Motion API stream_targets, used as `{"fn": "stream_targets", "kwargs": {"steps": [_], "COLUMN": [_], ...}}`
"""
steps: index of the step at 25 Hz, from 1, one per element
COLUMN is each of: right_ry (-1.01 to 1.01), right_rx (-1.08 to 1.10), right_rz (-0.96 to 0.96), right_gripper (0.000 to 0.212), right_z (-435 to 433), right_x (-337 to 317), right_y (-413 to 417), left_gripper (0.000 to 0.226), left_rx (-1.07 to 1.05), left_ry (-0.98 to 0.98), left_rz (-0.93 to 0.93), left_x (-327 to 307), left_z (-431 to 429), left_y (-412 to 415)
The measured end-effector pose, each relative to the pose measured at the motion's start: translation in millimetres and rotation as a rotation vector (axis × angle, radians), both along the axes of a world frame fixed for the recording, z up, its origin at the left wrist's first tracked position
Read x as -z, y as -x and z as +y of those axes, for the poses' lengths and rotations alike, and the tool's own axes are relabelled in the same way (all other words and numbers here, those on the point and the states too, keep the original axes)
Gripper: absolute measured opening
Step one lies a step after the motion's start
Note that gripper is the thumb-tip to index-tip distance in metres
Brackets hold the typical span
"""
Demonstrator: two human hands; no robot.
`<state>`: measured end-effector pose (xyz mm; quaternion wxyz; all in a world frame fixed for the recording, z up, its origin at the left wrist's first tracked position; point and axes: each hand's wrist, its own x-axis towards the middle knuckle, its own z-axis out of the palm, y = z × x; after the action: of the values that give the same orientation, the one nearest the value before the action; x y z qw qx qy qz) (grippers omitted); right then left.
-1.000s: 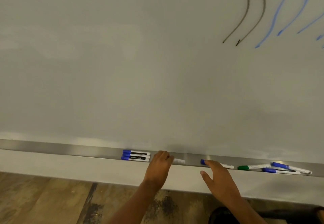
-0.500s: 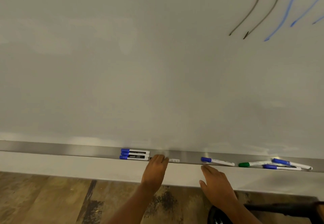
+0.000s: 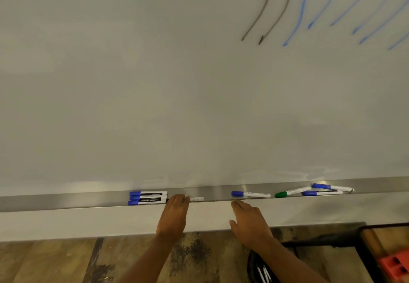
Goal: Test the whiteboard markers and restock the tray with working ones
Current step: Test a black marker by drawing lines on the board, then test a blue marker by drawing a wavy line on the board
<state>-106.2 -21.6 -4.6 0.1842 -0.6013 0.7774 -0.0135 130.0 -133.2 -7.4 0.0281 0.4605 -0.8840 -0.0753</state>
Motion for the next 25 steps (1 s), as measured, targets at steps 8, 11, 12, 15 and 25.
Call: {"fn": "stream_targets", "kwargs": {"steps": [8, 11, 12, 15, 25], "right_ry": [0.079, 0.113, 0.120, 0.128, 0.028], "right_rx": [-0.001, 0.076, 0.104, 0.184, 0.342], "right_rz": [0.018, 0.032, 0.046, 0.096, 0.354], "right_gripper": [0.056, 0.053, 0.052, 0.045, 0.038], "right_z": [3.8, 9.8, 13.6, 26.8, 61.0], "right_x": [-10.1, -14.2, -15.0, -17.0, -32.9], "right_y": [11.2, 37.8, 49.6, 88.9, 217.1], "left_gripper": [0.054, 0.055, 0.052, 0.050, 0.072], "left_rx": [-0.003, 0.078, 0.120, 0.199, 0.168], "left_ry": [-0.004, 0.029, 0.045, 0.104, -0.037], "left_rz": [-0.026, -0.024, -0.021, -0.036, -0.244], "left_x": [-0.4, 2.5, 3.3, 5.9, 16.4], "left_z": [4.4, 12.0, 16.3, 27.9, 49.1], "left_y": [9.2, 30.3, 39.5, 68.8, 115.5]}}
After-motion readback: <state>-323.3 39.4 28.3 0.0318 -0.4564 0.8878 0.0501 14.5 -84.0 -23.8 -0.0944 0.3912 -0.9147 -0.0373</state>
